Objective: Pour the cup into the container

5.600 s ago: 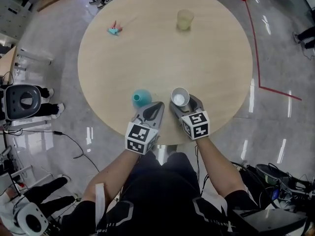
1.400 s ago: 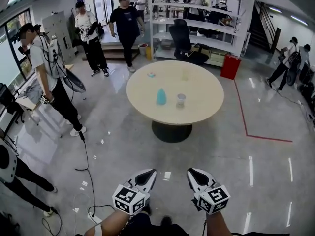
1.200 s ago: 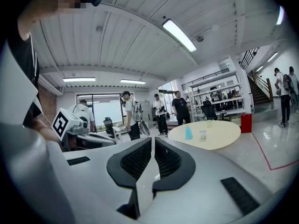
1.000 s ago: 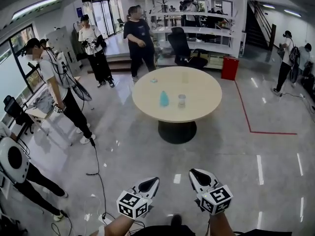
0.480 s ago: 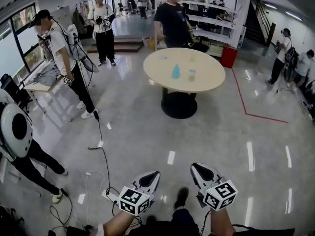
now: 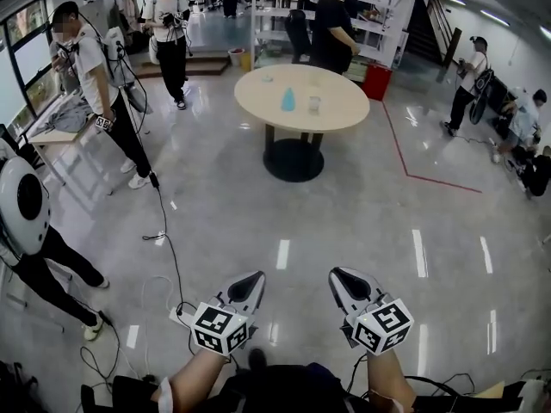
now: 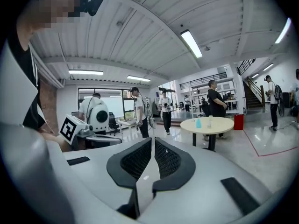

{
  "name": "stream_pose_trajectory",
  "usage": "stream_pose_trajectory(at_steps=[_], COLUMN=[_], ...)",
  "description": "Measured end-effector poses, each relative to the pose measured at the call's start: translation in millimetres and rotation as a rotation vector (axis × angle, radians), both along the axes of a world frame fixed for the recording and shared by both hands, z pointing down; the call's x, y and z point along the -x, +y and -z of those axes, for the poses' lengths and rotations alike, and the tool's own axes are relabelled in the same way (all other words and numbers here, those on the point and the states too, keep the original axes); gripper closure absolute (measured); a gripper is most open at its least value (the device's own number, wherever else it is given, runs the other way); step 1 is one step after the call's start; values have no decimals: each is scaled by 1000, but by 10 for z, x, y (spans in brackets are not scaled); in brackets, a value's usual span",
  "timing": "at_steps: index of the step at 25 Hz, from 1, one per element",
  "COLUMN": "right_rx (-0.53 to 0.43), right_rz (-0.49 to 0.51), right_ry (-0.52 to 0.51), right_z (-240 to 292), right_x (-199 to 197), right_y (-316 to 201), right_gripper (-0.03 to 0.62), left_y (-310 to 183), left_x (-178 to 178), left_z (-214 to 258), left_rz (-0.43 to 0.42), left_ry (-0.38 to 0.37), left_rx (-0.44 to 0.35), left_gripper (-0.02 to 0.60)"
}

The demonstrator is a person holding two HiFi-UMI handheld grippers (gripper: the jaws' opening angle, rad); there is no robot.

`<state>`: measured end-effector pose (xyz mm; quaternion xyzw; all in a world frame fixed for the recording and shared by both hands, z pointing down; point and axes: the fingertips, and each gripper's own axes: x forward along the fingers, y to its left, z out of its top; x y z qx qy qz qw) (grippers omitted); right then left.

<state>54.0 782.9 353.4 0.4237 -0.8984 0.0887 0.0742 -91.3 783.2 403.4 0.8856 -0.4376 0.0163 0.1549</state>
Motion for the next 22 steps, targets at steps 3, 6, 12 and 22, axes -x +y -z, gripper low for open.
stream_pose_trajectory(at_steps=[3,6,12,22], right_rx=[-8,-20,-12,-85], right_rz=[-14,-15,-35,-154], right_ry=[-15,-25,-87,-83], right_z=[2,76,36,309], right_x=[-243,-477,-760,-796], right_y=[73,180,422,499], right_gripper=[568,568,577,589], left_y=[41,144,488,559], left_x=[-161,-393,-707,-654], left_z=[119,310,366,656], left_rz=[16,14,-6,-86], left_ry=[0,0,-38,-40], left_rx=[-26,-53,-46,-115], left_gripper=[589,589,589,589])
